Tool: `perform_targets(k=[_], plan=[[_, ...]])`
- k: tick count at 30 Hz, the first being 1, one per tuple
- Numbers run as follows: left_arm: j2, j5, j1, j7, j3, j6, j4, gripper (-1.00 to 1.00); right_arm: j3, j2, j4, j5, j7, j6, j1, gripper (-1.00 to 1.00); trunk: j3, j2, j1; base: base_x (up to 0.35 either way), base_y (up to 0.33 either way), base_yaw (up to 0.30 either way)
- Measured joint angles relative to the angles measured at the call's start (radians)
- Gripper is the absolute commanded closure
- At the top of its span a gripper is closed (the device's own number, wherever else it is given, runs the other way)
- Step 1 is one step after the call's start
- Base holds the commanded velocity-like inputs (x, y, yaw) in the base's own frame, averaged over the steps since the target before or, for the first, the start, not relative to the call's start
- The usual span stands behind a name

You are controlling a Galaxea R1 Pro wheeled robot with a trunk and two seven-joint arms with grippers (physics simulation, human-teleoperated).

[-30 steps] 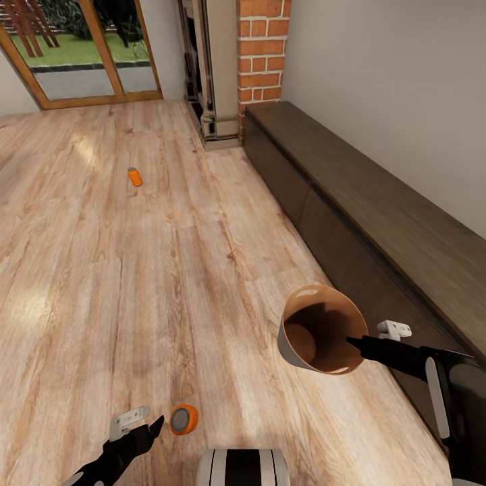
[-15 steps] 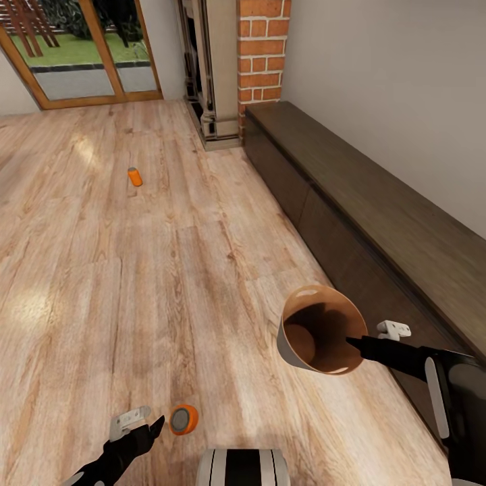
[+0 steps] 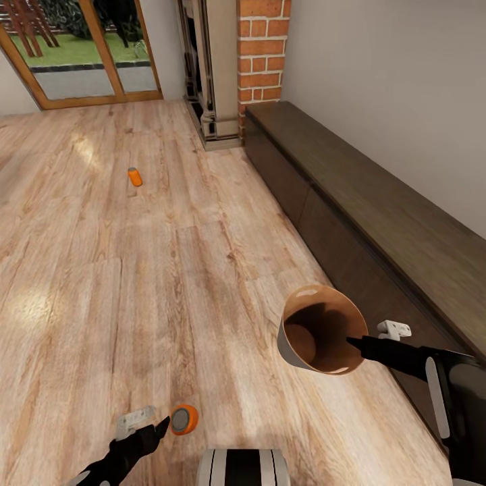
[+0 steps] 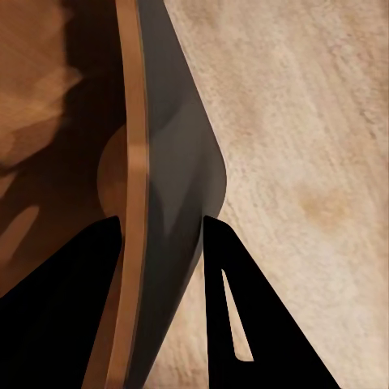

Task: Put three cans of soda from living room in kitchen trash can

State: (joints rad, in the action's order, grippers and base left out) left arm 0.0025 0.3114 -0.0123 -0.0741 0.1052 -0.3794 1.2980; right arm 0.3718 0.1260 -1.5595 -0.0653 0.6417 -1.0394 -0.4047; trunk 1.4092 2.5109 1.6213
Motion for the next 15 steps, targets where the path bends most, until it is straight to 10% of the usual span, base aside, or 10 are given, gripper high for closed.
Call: perform_targets(k=[6,11,15], plan=[[-0.032,-0.009,0.0,0.01,-0.066,-0.071,0.017,-1.0,0.001,0.001,0.0,0.0,-0.002,0.0,0.0,1.0,0.0,0.0,0.0,0.0,0.0,0.0],[-0.116,-0.169,0.0,0.013,-0.107,-0.138,0.063,-1.0,0.002,0.007,0.0,-0.003,0.002,0.001,0.0,1.0,0.0,0.0,0.0,0.0,0.0,0.0],[-0.123,-0.192,0.0,0.013,-0.109,-0.14,0.073,-1.0,0.001,0.007,0.0,0.001,0.003,0.0,0.0,1.0,0.0,0.0,0.0,0.0,0.0,0.0]])
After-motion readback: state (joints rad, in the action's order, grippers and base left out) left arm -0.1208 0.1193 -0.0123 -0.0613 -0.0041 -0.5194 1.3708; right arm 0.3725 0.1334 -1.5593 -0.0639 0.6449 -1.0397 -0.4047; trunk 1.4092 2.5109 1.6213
